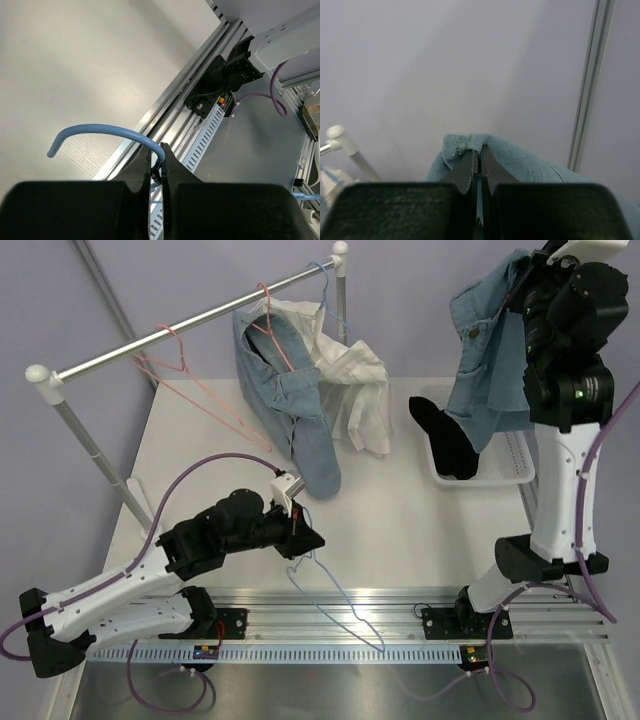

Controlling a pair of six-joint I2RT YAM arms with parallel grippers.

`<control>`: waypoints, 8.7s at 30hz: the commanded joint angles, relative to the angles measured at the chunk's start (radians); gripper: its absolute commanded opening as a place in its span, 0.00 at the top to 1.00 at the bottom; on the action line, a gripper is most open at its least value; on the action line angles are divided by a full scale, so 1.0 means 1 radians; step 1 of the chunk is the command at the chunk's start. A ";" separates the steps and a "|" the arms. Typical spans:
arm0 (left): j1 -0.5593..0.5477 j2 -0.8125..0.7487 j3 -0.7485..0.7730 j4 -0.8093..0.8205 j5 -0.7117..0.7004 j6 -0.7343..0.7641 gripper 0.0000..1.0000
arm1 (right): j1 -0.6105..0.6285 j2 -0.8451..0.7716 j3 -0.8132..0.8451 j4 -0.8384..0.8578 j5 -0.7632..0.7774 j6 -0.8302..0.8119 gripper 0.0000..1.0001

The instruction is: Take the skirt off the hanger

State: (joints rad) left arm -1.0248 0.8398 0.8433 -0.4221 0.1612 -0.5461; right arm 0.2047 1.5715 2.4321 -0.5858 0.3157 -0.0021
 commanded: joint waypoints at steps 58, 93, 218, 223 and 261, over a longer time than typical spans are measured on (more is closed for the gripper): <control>0.003 0.298 0.434 -0.314 -0.187 0.147 1.00 | 0.279 -0.642 -1.133 -0.169 -0.883 0.439 0.09; 0.026 0.413 0.832 -0.489 -0.172 0.176 1.00 | 0.364 -1.011 -1.409 -0.459 -1.053 0.323 1.00; 0.029 -0.443 -0.162 -0.221 -0.132 -0.137 0.01 | 0.716 0.119 -0.280 -0.210 0.120 0.096 0.04; 0.029 -0.432 -0.168 -0.208 -0.124 -0.135 0.01 | 0.651 0.101 -0.393 -0.148 -0.026 0.048 0.08; 0.029 -0.415 -0.144 -0.202 -0.115 -0.138 0.01 | 0.561 0.151 -0.306 0.021 -0.231 -0.021 1.00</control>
State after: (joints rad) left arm -0.9974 0.4080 0.6765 -0.6857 0.0174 -0.6827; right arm 0.7658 1.8439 2.1197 -0.7227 0.0631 -0.0353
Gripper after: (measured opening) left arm 0.987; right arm 0.067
